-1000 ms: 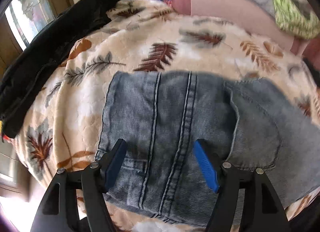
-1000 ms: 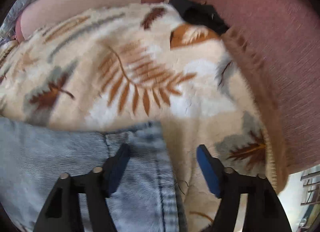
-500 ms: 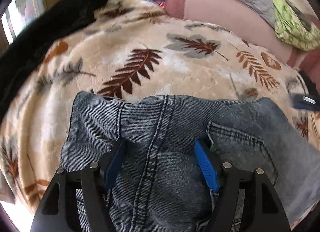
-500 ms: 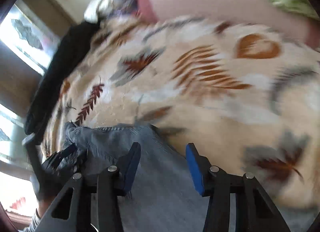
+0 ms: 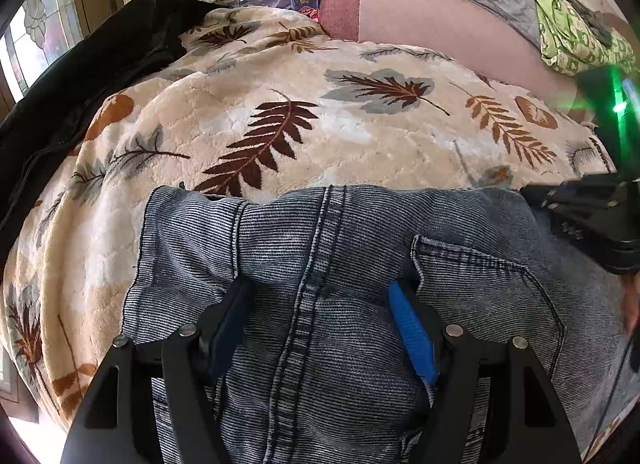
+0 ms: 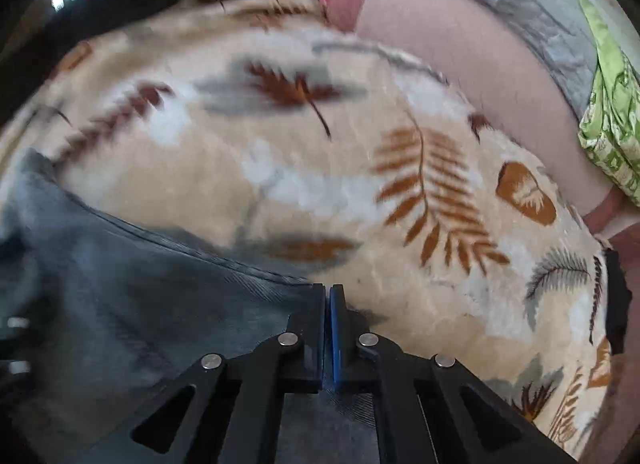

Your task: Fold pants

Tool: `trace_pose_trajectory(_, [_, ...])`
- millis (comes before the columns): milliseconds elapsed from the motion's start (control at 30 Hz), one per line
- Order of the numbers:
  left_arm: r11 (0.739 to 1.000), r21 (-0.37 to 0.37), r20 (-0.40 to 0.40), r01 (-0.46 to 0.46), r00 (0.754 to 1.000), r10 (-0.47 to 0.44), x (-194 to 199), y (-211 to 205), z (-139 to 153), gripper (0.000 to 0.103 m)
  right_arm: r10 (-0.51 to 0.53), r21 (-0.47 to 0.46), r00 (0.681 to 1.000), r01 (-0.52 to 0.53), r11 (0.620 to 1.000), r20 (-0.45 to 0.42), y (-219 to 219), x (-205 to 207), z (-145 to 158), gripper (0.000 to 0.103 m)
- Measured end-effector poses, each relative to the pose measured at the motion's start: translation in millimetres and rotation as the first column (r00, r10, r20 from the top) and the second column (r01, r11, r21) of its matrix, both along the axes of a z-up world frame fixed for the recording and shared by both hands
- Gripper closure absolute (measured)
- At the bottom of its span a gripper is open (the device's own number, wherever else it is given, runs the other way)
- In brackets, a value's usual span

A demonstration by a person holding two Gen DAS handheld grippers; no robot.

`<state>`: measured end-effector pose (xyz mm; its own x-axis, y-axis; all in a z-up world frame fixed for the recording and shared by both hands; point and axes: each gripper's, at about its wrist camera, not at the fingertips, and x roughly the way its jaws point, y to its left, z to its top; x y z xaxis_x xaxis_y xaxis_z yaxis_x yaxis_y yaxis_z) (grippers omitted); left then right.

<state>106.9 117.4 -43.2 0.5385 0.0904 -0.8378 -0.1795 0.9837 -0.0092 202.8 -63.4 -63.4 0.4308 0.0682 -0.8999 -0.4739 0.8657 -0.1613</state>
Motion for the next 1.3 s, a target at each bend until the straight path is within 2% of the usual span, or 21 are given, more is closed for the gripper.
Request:
trace_pose_trajectory(100, [1.0, 0.003, 0.005, 0.007, 1.0, -0.007, -1, 0, 0, 0.032, -0.117, 0.161, 0.993, 0.118, 0.98, -0.013, -34, -2, 29, 0.1])
trace_pose_trajectory(233, [1.0, 0.014, 0.003, -0.007, 1.0, 0.007, 0, -2, 0, 0.031, -0.176, 0.315, 0.984, 0.168, 0.934, -0.005, -59, -19, 67, 0.095])
trace_pose_trajectory(267, [1.0, 0.017, 0.003, -0.01, 1.0, 0.01, 0, -3, 0, 0.031, -0.169, 0.354, 0.984, 0.175, 0.919, -0.049, -62, -23, 67, 0.086])
trace_pose_trajectory(333, [1.0, 0.019, 0.002, -0.014, 1.0, 0.014, 0, -3, 0, 0.031, -0.152, 0.382, 0.975, 0.204, 0.901, -0.162, -62, -25, 46, 0.052])
trace_pose_trajectory(367, [1.0, 0.02, 0.002, -0.015, 1.0, 0.015, 0, -3, 0, 0.031, -0.157, 0.316, 0.951, 0.24, 0.918, -0.267, -61, -21, 14, 0.022])
trace_pose_trajectory(400, [1.0, 0.02, 0.003, -0.015, 1.0, 0.015, 0, -3, 0, 0.031, -0.172, 0.28, 0.94, 0.257, 0.925, -0.295, -62, -19, -2, 0.022])
trace_pose_trajectory(433, [1.0, 0.023, 0.002, -0.015, 1.0, 0.015, 0, -4, 0, 0.031, -0.177, 0.293, 0.954, 0.246, 0.924, -0.243, -64, -23, 1, 0.023])
trace_pose_trajectory(533, [0.999, 0.025, 0.011, -0.019, 1.0, 0.019, -1, -4, 1, 0.031, -0.217, 0.382, 0.958, 0.275, 0.882, -0.189, -78, -45, 44, 0.024])
trace_pose_trajectory(567, [0.999, 0.027, 0.012, -0.021, 1.0, 0.021, -1, -4, 1, 0.031, -0.254, 0.445, 0.958, 0.288, 0.848, -0.136, -95, -65, 68, 0.023])
trace_pose_trajectory(667, [0.998, 0.044, 0.021, -0.041, 0.999, 0.041, -3, -8, 7, 0.031, -0.34, 0.564, 0.936, 0.332, 0.757, -0.094, -145, -118, 96, 0.023])
trace_pose_trajectory(733, [0.997, 0.06, 0.045, -0.052, 0.998, 0.049, -8, -13, 14, 0.031, -0.443, 0.637, 0.888, 0.412, 0.652, -0.121, -202, -173, 95, 0.023])
trace_pose_trajectory(833, [0.998, 0.041, 0.125, -0.044, 0.991, 0.039, -19, -22, 30, 0.031, -0.591, 0.667, 0.78, 0.554, 0.498, -0.207, -279, -234, 72, 0.023])
trace_pose_trajectory(867, [0.999, 0.033, 0.141, -0.035, 0.989, 0.03, -21, -26, 34, 0.031, -0.647, 0.66, 0.725, 0.608, 0.441, -0.236, -307, -252, 61, 0.023])
trace_pose_trajectory(967, [1.0, -0.019, 0.208, 0.017, 0.978, -0.013, -30, -50, 49, 0.031, -0.745, 0.661, 0.555, 0.721, 0.208, -0.371, -389, -298, 33, 0.023])
trace_pose_trajectory(1000, [0.998, -0.036, 0.209, 0.045, 0.977, -0.036, -31, -58, 52, 0.031, -0.745, 0.675, 0.515, 0.728, 0.119, -0.424, -412, -307, 23, 0.023])
trace_pose_trajectory(1033, [0.994, -0.063, 0.204, 0.095, 0.976, -0.08, -32, -74, 54, 0.031, -0.741, 0.678, 0.499, 0.731, 0.081, -0.45, -425, -309, 17, 0.023])
trace_pose_trajectory(1100, [0.982, -0.094, 0.193, 0.163, 0.971, -0.143, -35, -97, 55, 0.031, -0.744, 0.654, 0.448, 0.757, 0.019, -0.496, -443, -306, 2, 0.023])
trace_pose_trajectory(1167, [0.964, -0.14, 0.163, 0.224, 0.966, -0.201, -39, -122, 51, 0.031, -0.722, 0.681, 0.475, 0.733, 0.007, -0.503, -448, -296, -7, 0.023])
trace_pose_trajectory(1233, [0.943, -0.199, 0.127, 0.268, 0.961, -0.246, -41, -147, 45, 0.031, -0.727, 0.68, 0.475, 0.733, 0.016, -0.496, -450, -288, -8, 0.024])
trace_pose_trajectory(1267, [0.935, -0.217, 0.114, 0.281, 0.958, -0.262, -43, -156, 43, 0.031, -0.738, 0.684, 0.477, 0.729, 0.028, -0.477, -452, -286, -6, 0.035])
trace_pose_trajectory(1300, [0.923, -0.239, 0.102, 0.3, 0.953, -0.284, -44, -167, 41, 0.031, -0.761, 0.674, 0.469, 0.736, 0.058, -0.447, -453, -284, -1, 0.075])
